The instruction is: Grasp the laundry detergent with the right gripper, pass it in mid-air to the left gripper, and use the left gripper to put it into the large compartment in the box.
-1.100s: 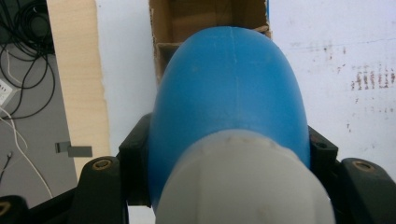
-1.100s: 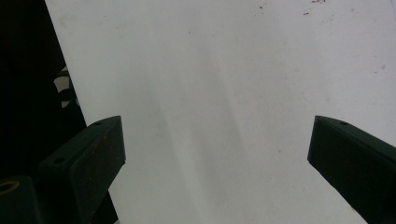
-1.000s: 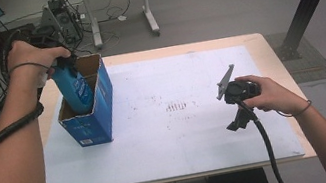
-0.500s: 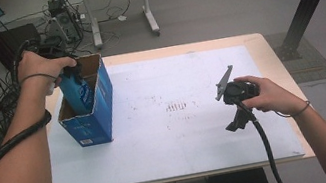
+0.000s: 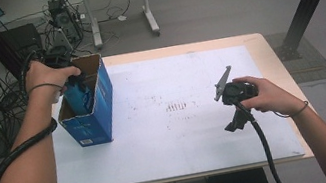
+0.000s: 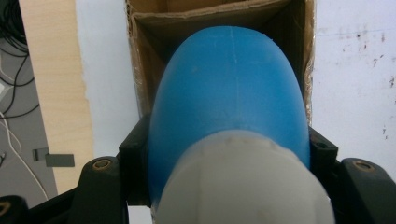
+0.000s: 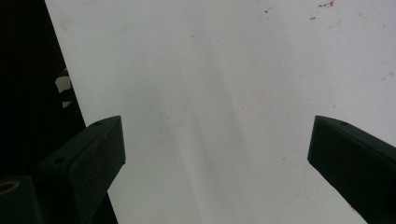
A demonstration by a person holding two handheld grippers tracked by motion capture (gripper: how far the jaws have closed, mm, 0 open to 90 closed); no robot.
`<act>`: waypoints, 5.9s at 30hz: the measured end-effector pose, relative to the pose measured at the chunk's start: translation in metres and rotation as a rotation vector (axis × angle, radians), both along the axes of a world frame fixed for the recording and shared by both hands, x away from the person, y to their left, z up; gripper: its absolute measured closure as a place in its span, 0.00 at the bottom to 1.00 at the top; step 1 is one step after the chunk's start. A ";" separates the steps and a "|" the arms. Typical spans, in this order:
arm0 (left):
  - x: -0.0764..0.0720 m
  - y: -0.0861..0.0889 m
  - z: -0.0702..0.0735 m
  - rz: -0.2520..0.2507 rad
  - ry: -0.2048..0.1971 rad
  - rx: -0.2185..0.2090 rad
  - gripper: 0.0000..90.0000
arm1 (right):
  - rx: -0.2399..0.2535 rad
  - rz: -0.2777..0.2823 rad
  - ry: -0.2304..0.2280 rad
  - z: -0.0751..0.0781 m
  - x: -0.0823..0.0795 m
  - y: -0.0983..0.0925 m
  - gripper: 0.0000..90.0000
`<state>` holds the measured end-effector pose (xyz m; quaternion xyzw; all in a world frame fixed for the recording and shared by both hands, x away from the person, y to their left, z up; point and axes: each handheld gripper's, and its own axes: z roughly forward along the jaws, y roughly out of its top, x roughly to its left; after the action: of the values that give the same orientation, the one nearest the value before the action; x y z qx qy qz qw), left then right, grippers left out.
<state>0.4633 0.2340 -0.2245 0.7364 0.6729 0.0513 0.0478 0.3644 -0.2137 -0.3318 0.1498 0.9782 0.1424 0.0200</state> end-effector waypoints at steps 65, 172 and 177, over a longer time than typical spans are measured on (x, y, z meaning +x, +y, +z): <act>-0.004 0.000 -0.050 0.013 0.021 -0.005 0.42 | -0.011 -0.006 0.003 0.000 -0.001 0.002 0.05; -0.002 0.001 -0.050 0.024 0.060 -0.037 0.39 | -0.013 -0.013 0.012 -0.003 0.002 0.000 0.04; -0.003 -0.001 -0.042 0.024 0.056 -0.021 0.39 | -0.013 -0.015 0.014 -0.003 0.003 0.000 0.04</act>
<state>0.4607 0.2335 -0.2668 0.7287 0.6834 0.0241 0.0363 0.3671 -0.2137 -0.3350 0.1580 0.9781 0.1347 0.0151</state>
